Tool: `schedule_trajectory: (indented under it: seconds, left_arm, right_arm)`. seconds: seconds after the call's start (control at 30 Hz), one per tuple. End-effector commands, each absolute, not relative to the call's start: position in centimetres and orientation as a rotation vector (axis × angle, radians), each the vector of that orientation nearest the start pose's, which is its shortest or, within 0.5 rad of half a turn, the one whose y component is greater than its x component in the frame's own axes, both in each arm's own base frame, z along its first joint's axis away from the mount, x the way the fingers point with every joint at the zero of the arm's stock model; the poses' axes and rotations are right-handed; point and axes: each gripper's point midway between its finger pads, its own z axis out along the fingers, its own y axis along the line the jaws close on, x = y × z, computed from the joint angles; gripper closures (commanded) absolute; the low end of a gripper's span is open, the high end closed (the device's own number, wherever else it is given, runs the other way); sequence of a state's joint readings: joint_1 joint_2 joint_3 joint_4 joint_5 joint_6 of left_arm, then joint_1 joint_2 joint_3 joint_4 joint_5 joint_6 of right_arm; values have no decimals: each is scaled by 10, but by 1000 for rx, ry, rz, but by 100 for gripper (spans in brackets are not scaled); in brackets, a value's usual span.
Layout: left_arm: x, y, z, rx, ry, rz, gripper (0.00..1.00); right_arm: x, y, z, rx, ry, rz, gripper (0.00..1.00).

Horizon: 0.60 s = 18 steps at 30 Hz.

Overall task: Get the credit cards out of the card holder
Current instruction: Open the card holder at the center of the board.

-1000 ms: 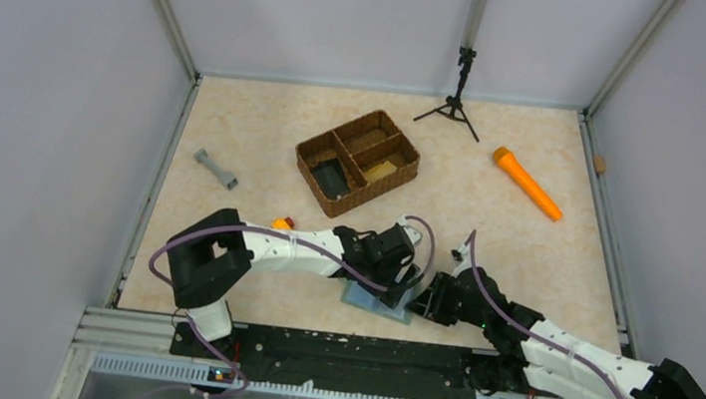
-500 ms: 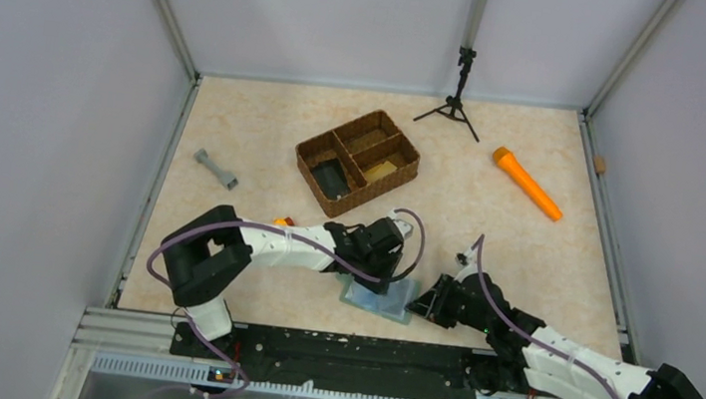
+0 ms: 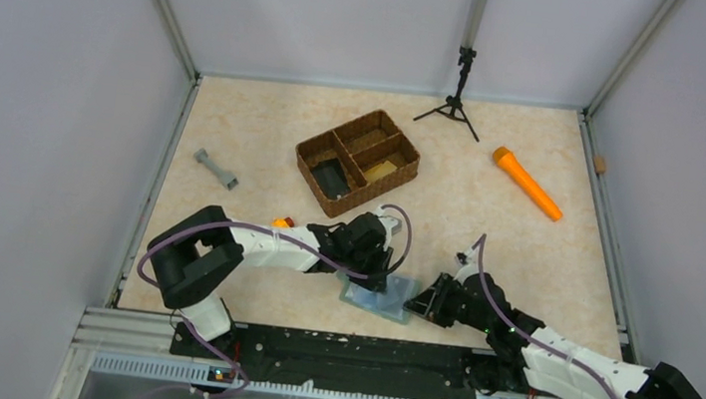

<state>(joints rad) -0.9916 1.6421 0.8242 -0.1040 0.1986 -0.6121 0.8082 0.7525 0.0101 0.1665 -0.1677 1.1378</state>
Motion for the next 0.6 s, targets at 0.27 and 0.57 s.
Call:
schedule_trajectory:
  seconds: [0.27, 0.57]
  left_arm:
    - [128, -336, 8, 616, 2712, -975, 78]
    - [132, -342, 30, 628, 2626, -1061, 77]
  right_arm:
    - [133, 242, 55, 217, 2336, 1310, 71]
    - [137, 250, 63, 191, 2314, 1339, 73]
